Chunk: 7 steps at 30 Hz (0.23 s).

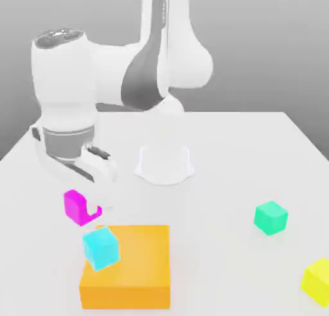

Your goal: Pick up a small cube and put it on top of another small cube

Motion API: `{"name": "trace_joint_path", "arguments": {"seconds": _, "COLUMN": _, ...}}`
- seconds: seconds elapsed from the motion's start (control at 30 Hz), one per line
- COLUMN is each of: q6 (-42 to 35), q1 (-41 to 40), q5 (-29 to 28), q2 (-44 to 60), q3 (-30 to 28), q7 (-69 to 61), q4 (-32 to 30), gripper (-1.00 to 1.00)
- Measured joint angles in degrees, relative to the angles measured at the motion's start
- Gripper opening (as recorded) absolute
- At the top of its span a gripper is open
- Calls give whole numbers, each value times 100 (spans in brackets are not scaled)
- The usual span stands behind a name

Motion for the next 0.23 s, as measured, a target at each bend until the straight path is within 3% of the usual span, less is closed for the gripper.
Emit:
{"name": "trace_joint_path", "arguments": {"seconds": 0.1, "q6": 618, "q1": 76, "q5": -19, "q2": 543, "q3": -17, "q7": -1, "q4": -75, "gripper": -100}}
{"name": "trace_joint_path", "arguments": {"seconds": 0.13, "q6": 742, "q1": 72, "q5": -22, "q2": 650, "q3": -2, "q7": 1, "q4": -92, "gripper": 100}}
{"name": "trace_joint_path", "arguments": {"seconds": 0.23, "q6": 742, "q1": 92, "q5": -22, "q2": 650, "q3": -1, "q7": 1, "q4": -92, "gripper": 100}}
